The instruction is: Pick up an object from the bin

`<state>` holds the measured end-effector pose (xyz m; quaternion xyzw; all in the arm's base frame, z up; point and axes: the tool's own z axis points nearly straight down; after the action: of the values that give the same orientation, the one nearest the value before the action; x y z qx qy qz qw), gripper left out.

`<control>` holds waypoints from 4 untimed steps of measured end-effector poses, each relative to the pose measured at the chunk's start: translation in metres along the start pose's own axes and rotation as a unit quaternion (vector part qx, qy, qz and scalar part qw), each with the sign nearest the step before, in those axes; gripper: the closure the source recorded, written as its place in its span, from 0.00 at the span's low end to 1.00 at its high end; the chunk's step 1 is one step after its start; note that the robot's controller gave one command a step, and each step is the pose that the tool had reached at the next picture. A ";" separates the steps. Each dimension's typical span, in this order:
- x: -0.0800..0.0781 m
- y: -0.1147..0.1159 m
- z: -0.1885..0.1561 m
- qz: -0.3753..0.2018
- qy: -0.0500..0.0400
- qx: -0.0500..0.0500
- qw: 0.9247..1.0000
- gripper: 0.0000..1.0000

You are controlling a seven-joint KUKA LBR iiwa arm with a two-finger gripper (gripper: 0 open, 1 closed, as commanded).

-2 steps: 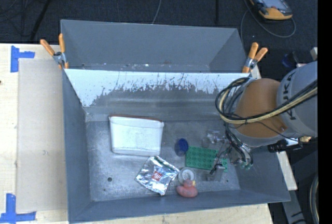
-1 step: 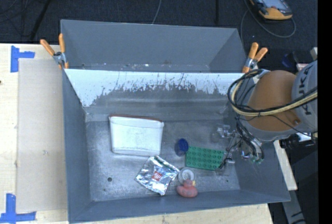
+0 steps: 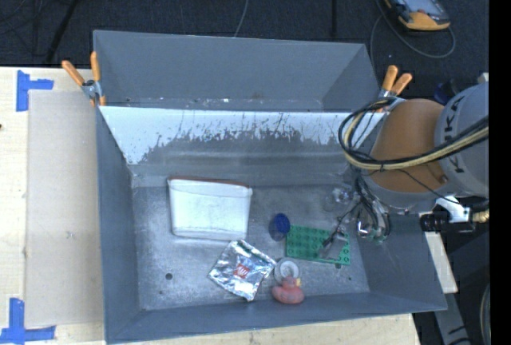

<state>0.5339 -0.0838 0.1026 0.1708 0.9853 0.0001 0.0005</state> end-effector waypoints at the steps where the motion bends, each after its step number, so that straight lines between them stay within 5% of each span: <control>1: 0.013 0.010 0.034 0.126 0.003 0.001 0.992 0.00; 2: 0.013 0.011 0.034 0.123 0.001 0.001 0.992 0.00; 3: 0.011 0.011 0.031 0.123 -0.001 0.000 0.992 1.00; 4: 0.011 0.011 0.009 0.120 0.000 0.000 0.993 1.00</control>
Offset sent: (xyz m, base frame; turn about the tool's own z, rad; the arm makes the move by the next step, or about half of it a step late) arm -0.0074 0.0138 -0.0326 0.2520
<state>0.5273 -0.0699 0.0935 0.2877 0.9577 0.0002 0.0002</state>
